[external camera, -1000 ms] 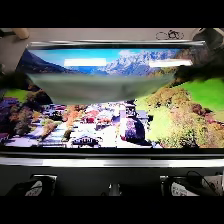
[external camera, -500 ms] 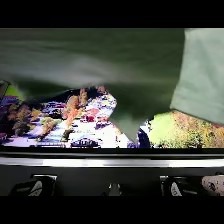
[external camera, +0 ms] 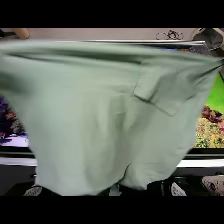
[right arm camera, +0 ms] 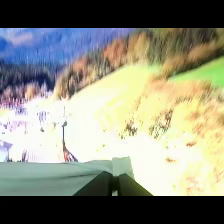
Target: Fold the shirts.
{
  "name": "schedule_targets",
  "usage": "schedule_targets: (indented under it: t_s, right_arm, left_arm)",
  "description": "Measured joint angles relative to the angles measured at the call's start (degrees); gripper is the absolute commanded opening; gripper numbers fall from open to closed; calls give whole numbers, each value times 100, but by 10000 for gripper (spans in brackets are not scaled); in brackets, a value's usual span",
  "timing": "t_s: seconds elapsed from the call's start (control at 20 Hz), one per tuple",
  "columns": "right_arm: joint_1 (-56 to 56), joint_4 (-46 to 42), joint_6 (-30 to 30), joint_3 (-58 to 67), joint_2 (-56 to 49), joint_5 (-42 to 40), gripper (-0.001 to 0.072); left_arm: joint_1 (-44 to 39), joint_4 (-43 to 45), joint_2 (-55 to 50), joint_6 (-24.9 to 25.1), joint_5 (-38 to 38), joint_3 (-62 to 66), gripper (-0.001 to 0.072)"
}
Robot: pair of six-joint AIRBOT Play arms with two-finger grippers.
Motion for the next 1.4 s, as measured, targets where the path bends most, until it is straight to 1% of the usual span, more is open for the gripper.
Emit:
schedule_targets:
  t_s: [0.1, 0.2, 0.35, 0.55, 0.6, 0.7, 0.75, 0.8, 0.85, 1.0, 1.05, 1.1, 1.15, 1.2, 1.25, 1.3, 1.35, 1.4]
  right_arm:
    - [116, 66, 63, -221, -929, 153, 24]
    - [339, 66, 98, -343, -1808, -4, 24]
    - [695, 103, 170, -428, -2796, -905, 24]
    - [872, 190, 549, -461, -3414, -2465, 24]
    - [892, 203, 610, -466, -3493, -2747, 24]
    - [909, 212, 697, -457, -3541, -2946, 24]
    - [916, 201, 691, -446, -3508, -2861, 24]
    - [922, 136, 654, -442, -3445, -2544, 24]
    - [925, 61, 632, -439, -3381, -2153, 24]
    - [951, -83, 621, -811, -3287, -772, 24]
    - [984, -55, 643, -1060, -3270, -529, 25]
    - [1029, 28, 651, -1351, -3265, -398, 26]
    - [1080, 114, 680, -1572, -3257, -350, 106]
    - [1119, 214, 758, -1731, -3239, -352, 297]
    - [1137, 341, 861, -1843, -3213, -367, 416]
    - [1141, 435, 922, -1888, -3158, -378, 425]
    - [1113, 522, 966, -1891, -3064, -339, 484]
    - [1054, 568, 962, -1886, -2931, -188, 494]
  left_arm:
    - [-35, 46, -697, -2, 61, -671, 30]
    - [-68, 96, -1421, -28, 286, -1062, 30]
    - [-101, 109, -2490, -98, 767, -1176, 31]
    - [-114, 33, -3521, -175, 1421, -811, 32]
    - [-116, -17, -3685, -188, 1598, -710, 32]
    - [-111, -105, -3921, -192, 1864, -542, 32]
    - [-101, -140, -3965, -190, 1893, -468, 32]
    - [-79, -162, -3978, -125, 1797, -391, 31]
    - [-63, -149, -3993, -31, 1539, -345, 32]
    - [-70, 105, -4059, 63, 358, -518, 32]
    - [-85, 197, -4079, 68, 74, -719, 33]
    - [-96, 254, -4089, 70, -103, -920, 57]
    - [-96, 256, -4105, 70, -238, -1102, 217]
    - [-101, 291, -4116, 70, -326, -1222, 427]
    - [-96, 295, -4113, 68, -433, -1290, 487]
    - [-74, 295, -4094, 68, -551, -1300, 487]
    - [-31, 295, -4054, 68, -680, -1270, 487]
    - [46, 299, -3974, 68, -846, -1226, 487]
